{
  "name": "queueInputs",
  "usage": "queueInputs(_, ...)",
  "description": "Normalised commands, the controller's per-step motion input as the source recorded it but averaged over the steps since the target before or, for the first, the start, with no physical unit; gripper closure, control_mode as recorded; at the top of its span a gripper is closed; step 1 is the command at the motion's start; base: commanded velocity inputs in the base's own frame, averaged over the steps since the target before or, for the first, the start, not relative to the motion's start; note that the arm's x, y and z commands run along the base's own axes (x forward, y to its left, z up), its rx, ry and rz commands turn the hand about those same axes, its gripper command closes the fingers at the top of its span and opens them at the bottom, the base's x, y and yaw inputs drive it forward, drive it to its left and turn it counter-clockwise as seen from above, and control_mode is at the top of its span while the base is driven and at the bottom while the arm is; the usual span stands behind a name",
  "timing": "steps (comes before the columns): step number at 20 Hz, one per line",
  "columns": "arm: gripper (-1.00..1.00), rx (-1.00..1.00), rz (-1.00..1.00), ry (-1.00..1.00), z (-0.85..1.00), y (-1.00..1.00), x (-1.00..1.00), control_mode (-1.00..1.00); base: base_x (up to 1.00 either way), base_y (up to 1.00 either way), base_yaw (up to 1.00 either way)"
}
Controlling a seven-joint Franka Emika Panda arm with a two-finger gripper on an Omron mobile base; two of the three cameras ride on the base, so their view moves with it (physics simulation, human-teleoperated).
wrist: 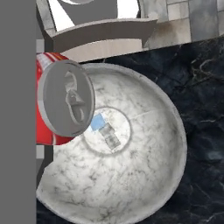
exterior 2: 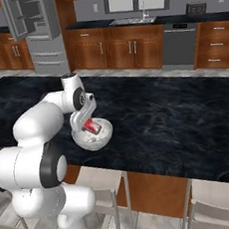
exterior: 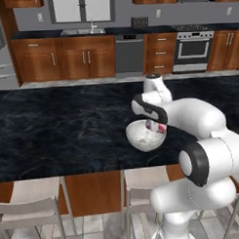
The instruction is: Open the fridge, grab two sodas, and place both sodas inside the bowl with ice on the dining counter.
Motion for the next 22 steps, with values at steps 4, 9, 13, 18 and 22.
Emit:
queueInputs(4, 1.00, -0.02, 0.09, 0.00, -0.27, 0.06, 0.11, -1.00, 0.00, 0.00, 0.00)
queueInputs(9, 1.00, -0.01, 0.08, 0.00, -0.25, 0.01, 0.21, -1.00, 0.00, 0.00, 0.00)
queueInputs(13, 1.00, 0.00, 0.08, 0.00, -0.24, 0.00, 0.27, -1.00, 0.00, 0.00, 0.00)
queueInputs(18, 1.00, -0.01, 0.08, 0.00, -0.23, 0.00, 0.19, -1.00, 0.00, 0.00, 0.00)
queueInputs(22, 1.00, 0.00, 0.08, 0.00, -0.19, 0.00, 0.09, -1.00, 0.00, 0.00, 0.00)
